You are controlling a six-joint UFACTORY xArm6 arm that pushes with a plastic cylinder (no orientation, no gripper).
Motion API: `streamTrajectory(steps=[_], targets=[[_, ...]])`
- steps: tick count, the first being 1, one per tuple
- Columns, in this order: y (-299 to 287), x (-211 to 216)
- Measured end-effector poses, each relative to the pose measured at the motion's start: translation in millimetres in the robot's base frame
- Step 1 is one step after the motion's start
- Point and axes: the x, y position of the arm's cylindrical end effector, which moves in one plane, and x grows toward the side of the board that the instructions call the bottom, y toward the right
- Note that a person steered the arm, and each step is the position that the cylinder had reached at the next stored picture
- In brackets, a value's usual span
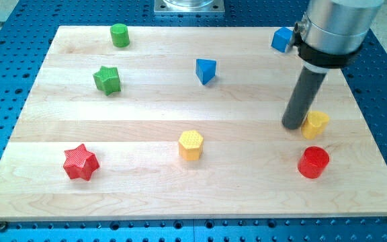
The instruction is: Push the red circle and heart to the bottom side of the board
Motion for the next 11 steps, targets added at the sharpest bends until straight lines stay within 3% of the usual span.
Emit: streamTrajectory(steps=[1, 3, 4, 5, 6, 7, 8, 10, 11], targets=[[7, -33], [41, 31], [8, 41], [15, 95], [23, 86], [-3, 42], [50, 9], [58, 60], [22, -20]])
